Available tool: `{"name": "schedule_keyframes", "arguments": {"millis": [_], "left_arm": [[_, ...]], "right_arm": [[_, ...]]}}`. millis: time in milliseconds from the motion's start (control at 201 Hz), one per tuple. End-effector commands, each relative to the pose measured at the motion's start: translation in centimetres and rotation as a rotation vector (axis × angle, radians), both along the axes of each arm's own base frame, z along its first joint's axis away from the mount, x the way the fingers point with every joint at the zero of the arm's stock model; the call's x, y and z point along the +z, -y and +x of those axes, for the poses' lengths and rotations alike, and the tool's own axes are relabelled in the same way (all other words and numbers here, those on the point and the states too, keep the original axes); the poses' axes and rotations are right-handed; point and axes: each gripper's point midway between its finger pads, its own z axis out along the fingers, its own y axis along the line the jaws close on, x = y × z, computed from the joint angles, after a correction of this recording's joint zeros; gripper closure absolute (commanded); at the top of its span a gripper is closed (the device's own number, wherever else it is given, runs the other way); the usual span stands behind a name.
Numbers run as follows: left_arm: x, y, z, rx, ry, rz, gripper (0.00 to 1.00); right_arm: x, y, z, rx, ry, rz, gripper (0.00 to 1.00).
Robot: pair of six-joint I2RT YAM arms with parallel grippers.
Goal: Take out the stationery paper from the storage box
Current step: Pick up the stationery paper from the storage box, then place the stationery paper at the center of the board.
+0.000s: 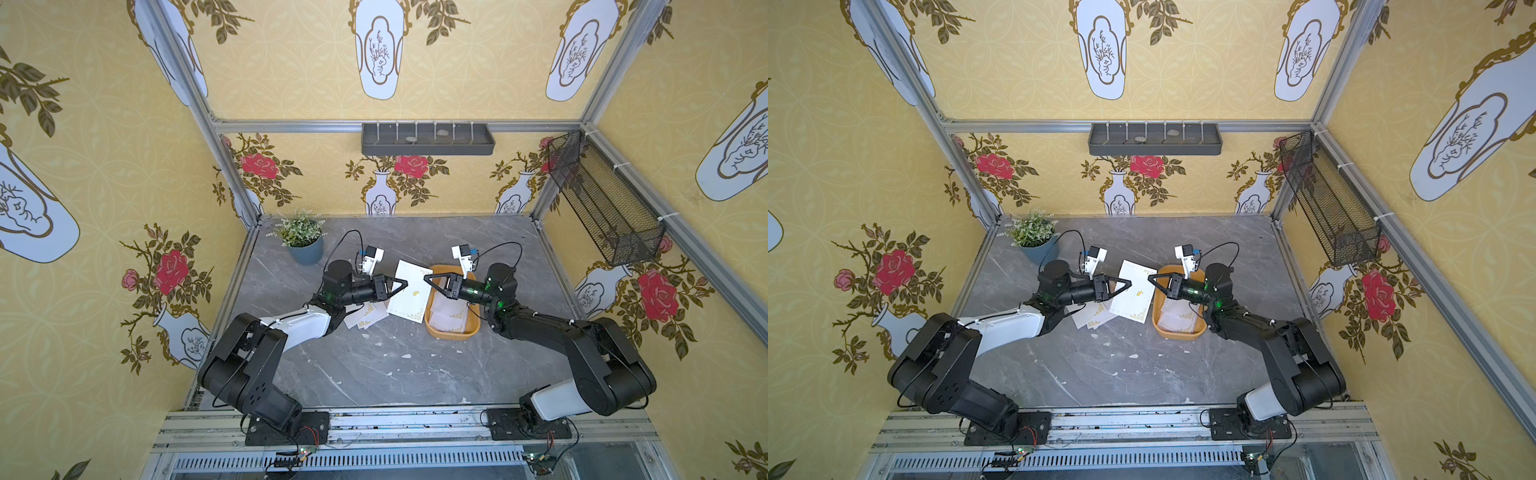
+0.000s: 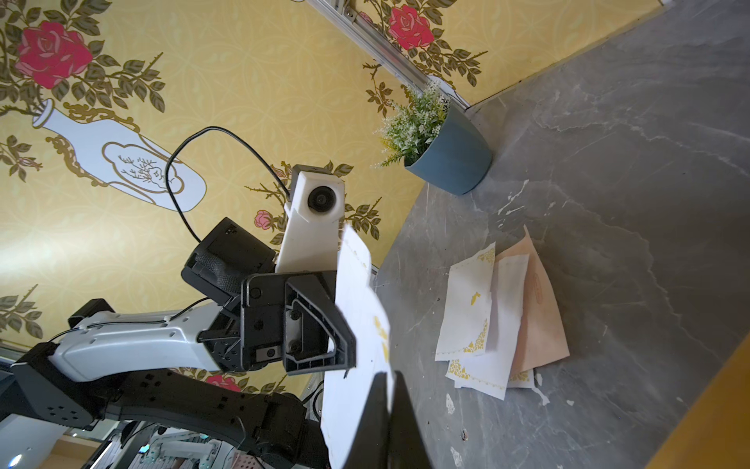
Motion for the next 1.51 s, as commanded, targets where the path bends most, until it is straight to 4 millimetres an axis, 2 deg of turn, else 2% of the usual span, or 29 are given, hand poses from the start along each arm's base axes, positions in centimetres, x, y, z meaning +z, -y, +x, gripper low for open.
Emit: {"name": "schedule_keyframes", "arguments": {"millis": [0, 25, 35, 50, 75, 95, 114, 129, 144, 169, 204, 244, 319, 373, 403, 433, 453, 473, 558, 667, 821, 846, 1020, 1240, 1503], "left_arm": [[0.0, 0.1, 0.1, -0.006, 0.014, -0.001, 1.00], [0.0, 0.1, 0.0, -0.007, 0.012, 0.000, 1.00], [0.0, 0.1, 0.0, -0.007, 0.012, 0.000, 1.00], [-0.1, 0.1, 0.0, -0.007, 0.010, 0.001, 1.00], [-0.1, 0.1, 0.1, -0.006, 0.011, 0.000, 1.00], [-0.1, 0.1, 0.1, -0.007, 0.010, 0.001, 1.00], [-0.1, 0.1, 0.1, -0.007, 0.010, 0.001, 1.00], [-0.1, 0.2, 0.1, -0.007, 0.010, 0.001, 1.00], [-0.1, 0.2, 0.1, -0.007, 0.010, 0.001, 1.00], [-0.2, 0.2, 0.1, -0.007, 0.008, 0.001, 1.00], [-0.2, 0.2, 0.2, -0.007, 0.007, 0.002, 1.00], [-0.2, 0.2, 0.1, -0.008, 0.007, 0.001, 1.00], [-0.3, 0.1, 0.1, -0.006, 0.005, 0.006, 1.00], [-0.4, 0.1, 0.1, -0.005, 0.001, 0.014, 1.00], [-0.5, 0.0, 0.1, -0.001, -0.001, 0.021, 1.00], [-0.6, 0.0, 0.2, 0.002, -0.005, 0.028, 1.00], [-0.7, -0.1, 0.2, 0.005, -0.006, 0.034, 1.00], [-0.8, -0.1, 0.3, 0.008, -0.007, 0.039, 1.00], [-1.1, -0.7, 0.7, 0.041, -0.015, 0.062, 1.00], [-1.8, -2.1, 1.4, 0.105, -0.038, 0.095, 1.00], [-4.1, -4.8, 2.2, 0.196, -0.112, 0.174, 1.00], [-4.4, -6.1, 3.0, 0.239, -0.125, 0.179, 1.00], [-7.6, -10.7, 3.9, 0.397, -0.241, 0.267, 1.00], [-10.7, -16.4, 3.4, 0.574, -0.351, 0.365, 1.00], [-14.1, -20.0, 2.3, 0.692, -0.442, 0.595, 1.00]], "right_arm": [[1.5, -0.1, 0.1, 0.003, 0.058, 0.030, 0.80], [1.5, -0.1, 0.1, 0.004, 0.058, 0.030, 0.55], [1.5, -0.1, 0.1, 0.002, 0.058, 0.030, 0.48], [1.5, -0.1, 0.1, 0.003, 0.058, 0.030, 0.45], [1.6, -0.1, 0.1, 0.005, 0.060, 0.031, 0.44], [1.6, -0.2, 0.1, 0.007, 0.060, 0.031, 0.50], [1.6, -0.2, 0.1, 0.009, 0.059, 0.031, 0.62], [1.6, -0.2, 0.1, 0.009, 0.059, 0.030, 0.77], [1.6, -0.2, 0.1, 0.008, 0.060, 0.030, 0.88], [1.5, -0.2, 0.2, 0.005, 0.058, 0.030, 0.97], [1.5, -0.1, 0.2, 0.000, 0.056, 0.029, 0.98], [1.4, -0.1, 0.3, -0.001, 0.054, 0.028, 0.86], [1.4, -0.1, 0.4, -0.008, 0.055, 0.027, 0.98], [1.3, -0.1, 0.5, -0.012, 0.050, 0.023, 0.99], [1.2, 0.0, 0.5, -0.012, 0.048, 0.021, 0.92], [1.1, 0.0, 0.6, -0.013, 0.042, 0.019, 0.70], [1.1, -0.1, 0.6, -0.012, 0.039, 0.017, 0.49], [1.1, -0.1, 0.6, -0.013, 0.037, 0.015, 0.37], [0.9, 0.0, 0.7, -0.018, 0.030, 0.001, 0.23], [0.6, 0.4, 0.8, -0.045, 0.029, -0.032, 0.19], [0.0, 1.1, 0.9, -0.088, 0.031, -0.101, 0.16], [0.0, 1.2, 0.9, -0.090, 0.032, -0.108, 0.16], [-0.5, 1.5, 0.9, -0.107, 0.022, -0.139, 0.16], [-1.2, 1.5, 0.9, -0.107, 0.003, -0.149, 0.16], [-1.7, 1.4, 1.3, -0.111, -0.017, -0.161, 0.16]]}}
